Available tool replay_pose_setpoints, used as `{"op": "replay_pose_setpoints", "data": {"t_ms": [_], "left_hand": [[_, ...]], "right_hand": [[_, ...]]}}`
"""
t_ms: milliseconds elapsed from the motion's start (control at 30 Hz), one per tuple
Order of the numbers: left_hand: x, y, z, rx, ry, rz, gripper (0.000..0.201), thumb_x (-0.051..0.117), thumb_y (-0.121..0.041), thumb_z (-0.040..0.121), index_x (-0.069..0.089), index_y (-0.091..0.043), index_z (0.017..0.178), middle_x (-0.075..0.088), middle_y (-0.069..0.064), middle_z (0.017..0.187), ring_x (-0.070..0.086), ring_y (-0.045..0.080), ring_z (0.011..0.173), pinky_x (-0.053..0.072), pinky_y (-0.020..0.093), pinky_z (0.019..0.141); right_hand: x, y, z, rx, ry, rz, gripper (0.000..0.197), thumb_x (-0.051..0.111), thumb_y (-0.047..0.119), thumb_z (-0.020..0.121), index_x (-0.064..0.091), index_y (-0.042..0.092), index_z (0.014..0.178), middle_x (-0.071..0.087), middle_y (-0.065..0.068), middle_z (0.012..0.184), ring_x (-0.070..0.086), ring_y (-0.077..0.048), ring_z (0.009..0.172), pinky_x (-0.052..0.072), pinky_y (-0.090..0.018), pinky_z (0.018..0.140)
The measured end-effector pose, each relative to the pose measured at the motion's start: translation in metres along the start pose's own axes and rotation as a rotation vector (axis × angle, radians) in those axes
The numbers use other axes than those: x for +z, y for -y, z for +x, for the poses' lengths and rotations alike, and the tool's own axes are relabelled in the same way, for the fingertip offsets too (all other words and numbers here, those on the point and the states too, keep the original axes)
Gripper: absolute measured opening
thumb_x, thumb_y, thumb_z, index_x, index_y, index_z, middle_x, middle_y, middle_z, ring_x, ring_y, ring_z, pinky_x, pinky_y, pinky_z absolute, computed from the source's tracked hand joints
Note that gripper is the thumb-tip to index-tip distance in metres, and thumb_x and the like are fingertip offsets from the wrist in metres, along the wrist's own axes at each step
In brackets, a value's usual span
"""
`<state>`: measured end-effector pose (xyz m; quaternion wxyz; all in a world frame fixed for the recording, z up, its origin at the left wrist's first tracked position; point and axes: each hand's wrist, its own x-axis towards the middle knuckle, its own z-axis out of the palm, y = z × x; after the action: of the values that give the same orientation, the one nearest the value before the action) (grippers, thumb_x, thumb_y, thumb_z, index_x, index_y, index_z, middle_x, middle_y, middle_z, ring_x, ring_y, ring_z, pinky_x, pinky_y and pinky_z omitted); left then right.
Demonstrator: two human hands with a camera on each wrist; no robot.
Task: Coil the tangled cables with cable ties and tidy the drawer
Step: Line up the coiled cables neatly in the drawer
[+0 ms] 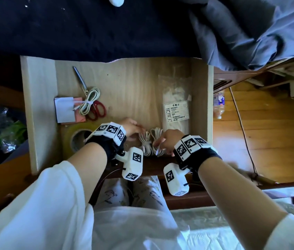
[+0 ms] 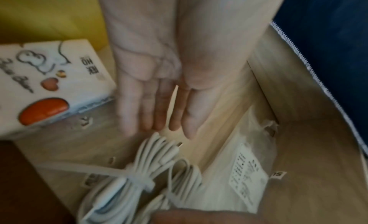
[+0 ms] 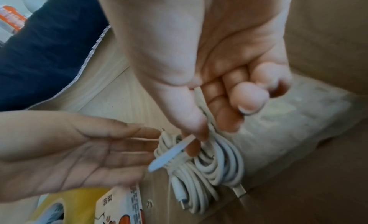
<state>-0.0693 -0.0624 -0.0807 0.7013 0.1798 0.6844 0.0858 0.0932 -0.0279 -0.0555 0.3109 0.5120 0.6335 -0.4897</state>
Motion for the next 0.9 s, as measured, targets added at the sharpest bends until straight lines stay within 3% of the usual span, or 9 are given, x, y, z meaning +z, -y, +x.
{"op": "replay_pose_setpoints", "data": {"t_ms": [67, 200, 333, 400, 500, 633, 767, 800, 900], "left_hand": [[0.003, 0.001, -0.005, -0.06, 0.052, 0.012, 0.036, 0.054, -0.004, 0.093, 0.053, -0.011, 0.128, 0.057, 0.008, 0.119, 0.052, 0.025, 0.111, 0.047, 0.042, 0.087], [0.016, 0.004, -0.006, -0.118, 0.112, -0.081, 0.047, 0.042, 0.003, 0.096, 0.04, -0.012, 0.141, 0.05, 0.017, 0.137, 0.052, 0.035, 0.121, 0.045, 0.044, 0.093], [0.012, 0.004, -0.012, -0.109, 0.086, -0.079, 0.046, 0.046, -0.001, 0.095, 0.043, -0.014, 0.139, 0.05, 0.013, 0.136, 0.049, 0.034, 0.124, 0.045, 0.042, 0.094], [-0.006, 0.003, -0.021, -0.073, 0.047, -0.106, 0.034, 0.049, -0.001, 0.094, 0.053, -0.01, 0.127, 0.057, 0.01, 0.123, 0.055, 0.026, 0.113, 0.049, 0.037, 0.087], [-0.048, 0.008, -0.043, -0.014, -0.036, -0.233, 0.012, 0.052, -0.004, 0.093, 0.064, -0.008, 0.094, 0.069, 0.006, 0.081, 0.067, 0.012, 0.066, 0.056, 0.026, 0.058], [-0.095, 0.034, -0.063, -0.129, -0.251, -0.293, 0.027, 0.044, -0.004, 0.097, 0.05, -0.006, 0.07, 0.055, 0.0, 0.038, 0.048, 0.006, 0.031, 0.041, 0.015, 0.039], [-0.107, 0.064, -0.062, -0.232, -0.296, -0.253, 0.011, 0.053, -0.002, 0.093, 0.056, 0.001, 0.082, 0.064, 0.011, 0.062, 0.056, 0.017, 0.065, 0.049, 0.028, 0.069], [-0.108, 0.07, -0.058, -0.222, -0.333, -0.234, 0.006, 0.056, -0.002, 0.091, 0.06, 0.003, 0.092, 0.068, 0.015, 0.078, 0.059, 0.021, 0.076, 0.049, 0.031, 0.076], [-0.109, 0.074, -0.055, -0.201, -0.367, -0.102, 0.033, 0.06, -0.006, 0.088, 0.058, 0.005, 0.12, 0.059, 0.018, 0.123, 0.059, 0.031, 0.107, 0.05, 0.037, 0.09]], "right_hand": [[0.001, -0.003, -0.001, 0.028, 0.021, 0.067, 0.03, 0.051, 0.006, 0.087, 0.072, 0.02, 0.104, 0.065, 0.001, 0.073, 0.054, -0.006, 0.046, 0.044, -0.016, 0.052], [0.004, -0.009, 0.002, 0.061, 0.1, 0.222, 0.035, 0.047, 0.0, 0.088, 0.067, 0.016, 0.112, 0.068, -0.009, 0.087, 0.061, -0.018, 0.069, 0.045, -0.016, 0.051], [-0.002, -0.008, -0.003, 0.086, 0.155, 0.273, 0.036, 0.043, -0.001, 0.089, 0.065, 0.01, 0.115, 0.053, -0.001, 0.061, 0.045, -0.007, 0.039, 0.032, -0.013, 0.033], [-0.007, 0.001, -0.007, 0.028, 0.099, 0.156, 0.035, 0.048, 0.001, 0.088, 0.067, 0.016, 0.113, 0.057, 0.002, 0.071, 0.051, -0.006, 0.048, 0.033, -0.011, 0.037], [-0.011, 0.025, -0.006, -0.108, -0.064, 0.066, 0.031, 0.051, 0.007, 0.088, 0.068, 0.019, 0.111, 0.064, -0.002, 0.105, 0.061, -0.018, 0.091, 0.04, -0.014, 0.056], [-0.01, 0.074, 0.003, -0.174, -0.135, 0.35, 0.029, 0.048, 0.004, 0.087, 0.068, 0.015, 0.104, 0.063, -0.002, 0.087, 0.054, -0.008, 0.063, 0.04, -0.013, 0.051], [-0.004, 0.121, 0.017, -0.131, -0.048, 0.582, 0.032, 0.044, -0.003, 0.089, 0.06, 0.006, 0.115, 0.047, -0.005, 0.062, 0.043, -0.007, 0.041, 0.035, -0.015, 0.041], [-0.001, 0.128, 0.02, -0.114, -0.028, 0.585, 0.031, 0.045, -0.001, 0.09, 0.058, 0.008, 0.117, 0.048, -0.004, 0.064, 0.045, -0.009, 0.046, 0.039, -0.017, 0.045], [0.011, 0.136, 0.033, -0.008, 0.022, 0.534, 0.027, 0.049, 0.008, 0.091, 0.055, 0.007, 0.117, 0.055, -0.006, 0.079, 0.054, -0.017, 0.066, 0.052, -0.032, 0.065]]}}
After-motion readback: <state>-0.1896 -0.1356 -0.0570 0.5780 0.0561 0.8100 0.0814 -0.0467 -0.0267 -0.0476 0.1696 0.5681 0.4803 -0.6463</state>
